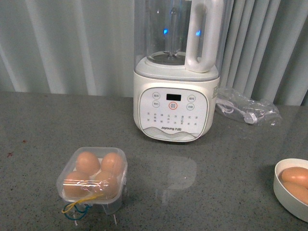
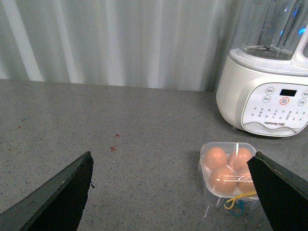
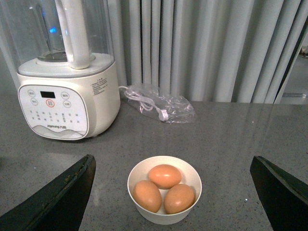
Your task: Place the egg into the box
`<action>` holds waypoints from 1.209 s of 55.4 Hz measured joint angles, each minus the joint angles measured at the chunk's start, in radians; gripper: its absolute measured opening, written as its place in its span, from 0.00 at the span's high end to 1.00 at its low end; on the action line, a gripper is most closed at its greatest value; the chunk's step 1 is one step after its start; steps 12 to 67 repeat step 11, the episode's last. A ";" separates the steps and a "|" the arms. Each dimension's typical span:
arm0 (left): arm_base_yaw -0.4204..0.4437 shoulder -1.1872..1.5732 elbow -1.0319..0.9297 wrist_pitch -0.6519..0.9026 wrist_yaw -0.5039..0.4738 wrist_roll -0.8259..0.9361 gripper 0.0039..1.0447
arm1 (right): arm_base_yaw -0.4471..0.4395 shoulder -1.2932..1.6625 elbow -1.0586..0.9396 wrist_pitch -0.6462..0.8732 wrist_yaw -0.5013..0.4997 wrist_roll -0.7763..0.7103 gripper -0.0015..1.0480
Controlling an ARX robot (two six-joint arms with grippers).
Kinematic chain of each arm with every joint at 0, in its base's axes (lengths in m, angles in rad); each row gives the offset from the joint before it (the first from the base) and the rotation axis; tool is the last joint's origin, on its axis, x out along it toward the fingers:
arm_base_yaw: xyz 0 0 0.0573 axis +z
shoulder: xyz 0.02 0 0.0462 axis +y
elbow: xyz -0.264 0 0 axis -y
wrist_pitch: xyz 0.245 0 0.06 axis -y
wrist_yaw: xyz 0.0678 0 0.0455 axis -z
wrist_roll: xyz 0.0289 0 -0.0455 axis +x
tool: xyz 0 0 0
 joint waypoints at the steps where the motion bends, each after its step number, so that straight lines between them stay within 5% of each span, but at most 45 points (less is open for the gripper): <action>1: 0.000 0.000 0.000 0.000 0.000 0.000 0.06 | 0.000 0.000 0.000 0.000 0.000 0.000 0.07; 67: 0.000 0.000 0.000 0.000 0.000 0.000 0.06 | 0.000 0.000 0.000 0.000 0.000 0.000 0.07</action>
